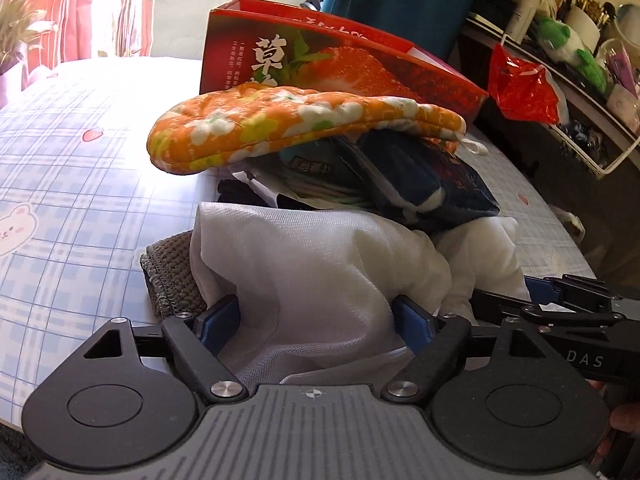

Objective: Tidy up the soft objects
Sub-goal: 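Close the left gripper on the white cloth while the right gripper also closes on it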

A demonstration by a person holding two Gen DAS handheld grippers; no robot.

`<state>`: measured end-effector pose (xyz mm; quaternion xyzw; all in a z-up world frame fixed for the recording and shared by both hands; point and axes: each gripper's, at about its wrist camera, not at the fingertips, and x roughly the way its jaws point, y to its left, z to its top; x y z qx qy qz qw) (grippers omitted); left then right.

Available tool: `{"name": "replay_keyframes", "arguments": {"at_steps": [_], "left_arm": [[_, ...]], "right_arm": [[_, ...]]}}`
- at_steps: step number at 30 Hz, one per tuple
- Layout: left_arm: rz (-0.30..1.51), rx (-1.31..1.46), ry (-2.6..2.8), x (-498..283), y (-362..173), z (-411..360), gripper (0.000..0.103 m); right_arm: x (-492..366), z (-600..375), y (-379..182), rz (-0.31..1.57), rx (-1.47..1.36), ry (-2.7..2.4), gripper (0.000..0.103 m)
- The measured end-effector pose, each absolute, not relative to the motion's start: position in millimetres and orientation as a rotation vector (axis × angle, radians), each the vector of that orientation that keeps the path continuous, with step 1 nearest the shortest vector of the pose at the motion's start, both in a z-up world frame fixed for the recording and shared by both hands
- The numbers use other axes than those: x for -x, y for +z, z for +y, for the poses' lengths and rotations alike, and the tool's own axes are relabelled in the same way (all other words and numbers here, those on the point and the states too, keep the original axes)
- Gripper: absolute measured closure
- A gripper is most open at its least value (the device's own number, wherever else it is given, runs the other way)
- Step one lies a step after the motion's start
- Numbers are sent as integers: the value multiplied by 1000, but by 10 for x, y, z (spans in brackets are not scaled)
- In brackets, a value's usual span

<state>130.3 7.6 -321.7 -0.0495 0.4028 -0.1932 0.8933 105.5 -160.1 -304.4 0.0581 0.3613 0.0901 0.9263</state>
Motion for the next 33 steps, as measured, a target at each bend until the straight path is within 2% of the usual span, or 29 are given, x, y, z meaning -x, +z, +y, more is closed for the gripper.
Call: {"name": "replay_keyframes", "arguments": {"at_steps": [4, 11, 13, 14, 18, 21, 26, 33], "left_arm": [[838, 104, -408, -1324, -3232, 63, 17], [846, 96, -422, -1348, -3256, 7, 9], [845, 106, -425, -1344, -3253, 20, 10], [842, 119, -430, -1335, -3249, 39, 15], [836, 145, -474, -1311, -3204, 64, 51], [815, 114, -488, -1261, -3150, 31, 64], [785, 106, -490, -1197, -3038, 39, 73], [721, 96, -488, -1058, -2836, 67, 75]], "right_arm": [[-1073, -1603, -3074, 743, -119, 190, 57], [-1087, -1605, -3110, 747, -127, 193, 58], [-1085, -1599, -3104, 748, -127, 193, 59], [-1083, -1600, -3103, 747, -127, 195, 61], [-1061, -1605, -3053, 742, -128, 205, 70], [-1026, -1605, -2994, 728, -128, 217, 76], [-965, -1613, -2887, 708, -136, 232, 80], [-845, -1564, -2679, 652, -110, 248, 81]]}}
